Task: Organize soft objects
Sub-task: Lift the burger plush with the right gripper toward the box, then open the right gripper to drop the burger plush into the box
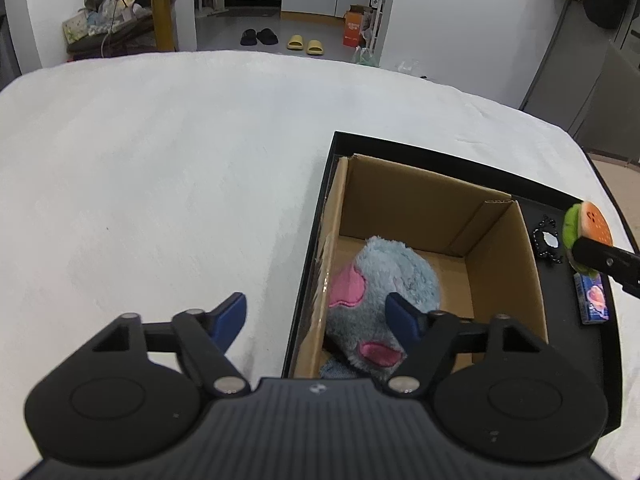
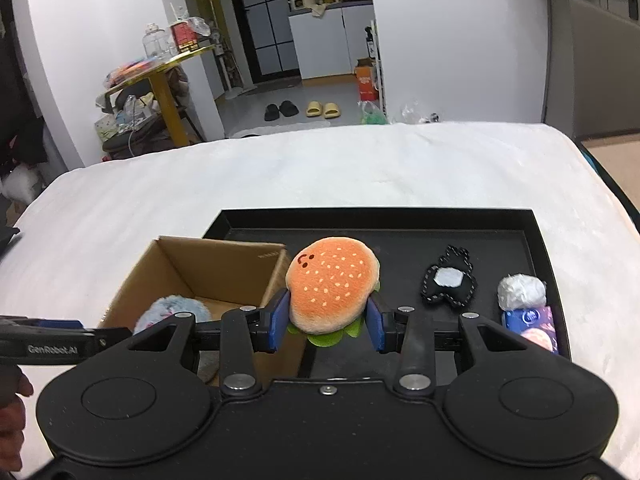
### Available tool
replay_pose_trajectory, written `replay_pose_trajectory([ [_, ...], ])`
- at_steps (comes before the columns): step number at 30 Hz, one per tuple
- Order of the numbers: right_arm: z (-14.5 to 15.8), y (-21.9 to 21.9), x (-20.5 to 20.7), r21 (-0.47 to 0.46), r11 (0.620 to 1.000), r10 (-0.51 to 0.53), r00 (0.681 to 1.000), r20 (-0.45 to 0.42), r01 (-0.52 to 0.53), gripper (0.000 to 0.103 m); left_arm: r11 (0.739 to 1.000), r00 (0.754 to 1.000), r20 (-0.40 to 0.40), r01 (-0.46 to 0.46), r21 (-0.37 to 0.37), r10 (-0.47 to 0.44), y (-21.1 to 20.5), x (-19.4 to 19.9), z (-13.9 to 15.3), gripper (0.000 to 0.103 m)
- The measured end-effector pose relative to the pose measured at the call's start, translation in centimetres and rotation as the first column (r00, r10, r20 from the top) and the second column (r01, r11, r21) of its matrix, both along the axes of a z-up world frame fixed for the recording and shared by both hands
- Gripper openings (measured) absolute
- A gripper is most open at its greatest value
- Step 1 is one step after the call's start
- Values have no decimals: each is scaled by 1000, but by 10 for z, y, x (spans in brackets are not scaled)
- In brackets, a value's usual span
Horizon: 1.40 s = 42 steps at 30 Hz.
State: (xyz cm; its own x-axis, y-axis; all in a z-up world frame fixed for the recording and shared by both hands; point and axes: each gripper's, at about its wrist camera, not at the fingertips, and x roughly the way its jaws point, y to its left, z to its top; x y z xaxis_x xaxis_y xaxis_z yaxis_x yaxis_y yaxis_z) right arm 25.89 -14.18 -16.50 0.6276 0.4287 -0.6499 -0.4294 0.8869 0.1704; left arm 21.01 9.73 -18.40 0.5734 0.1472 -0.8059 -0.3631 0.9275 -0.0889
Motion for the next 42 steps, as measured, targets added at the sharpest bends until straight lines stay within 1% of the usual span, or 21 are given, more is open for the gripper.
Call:
replay_pose_trajectory([
  [5, 6, 14, -2, 1, 1000, 23, 1000, 16, -23, 40, 999, 1000, 4, 3, -38, -3, 6, -3, -3, 61],
  [11, 9, 30, -4, 3, 999, 49, 998, 27, -49, 40, 997, 1000, 7, -5, -82, 6, 17, -4, -7, 42],
  [13, 11, 36, -5, 2, 998, 58, 998, 31, -58, 40, 995, 1000, 5, 0, -98, 1, 19, -4, -9, 33],
  [15, 12, 41, -7, 1, 998, 66, 997, 35, -66, 40, 994, 1000, 3, 5, -112, -5, 22, -3, -12, 27],
  [21, 13, 55, -10, -11, 996, 92, 995, 26, -92, 40, 989, 1000, -1, 14, -149, -14, 27, 2, -18, 16],
  [24, 12, 63, -12, -26, 994, 107, 994, 20, -107, 40, 985, 1000, 3, 25, -168, -25, 27, 5, -20, 13],
  [33, 8, 81, -13, -38, 990, 134, 991, 1, -134, 40, 980, 999, 4, 35, -198, -35, 30, 5, -23, 13],
  [34, 8, 81, -12, -35, 990, 134, 991, -1, -134, 41, 980, 999, 3, 35, -198, -35, 30, 5, -23, 13],
  [37, 5, 83, -10, -33, 989, 145, 989, -15, -146, 51, 980, 1000, 2, 30, -199, -30, 30, 5, -23, 13],
  [39, 4, 82, -12, -42, 988, 151, 988, -16, -152, 54, 980, 1000, 0, 26, -197, -27, 30, 6, -24, 14],
  [42, 3, 76, -13, -38, 990, 137, 990, -27, -138, 54, 982, 1000, -2, 26, -188, -27, 28, 5, -23, 14],
])
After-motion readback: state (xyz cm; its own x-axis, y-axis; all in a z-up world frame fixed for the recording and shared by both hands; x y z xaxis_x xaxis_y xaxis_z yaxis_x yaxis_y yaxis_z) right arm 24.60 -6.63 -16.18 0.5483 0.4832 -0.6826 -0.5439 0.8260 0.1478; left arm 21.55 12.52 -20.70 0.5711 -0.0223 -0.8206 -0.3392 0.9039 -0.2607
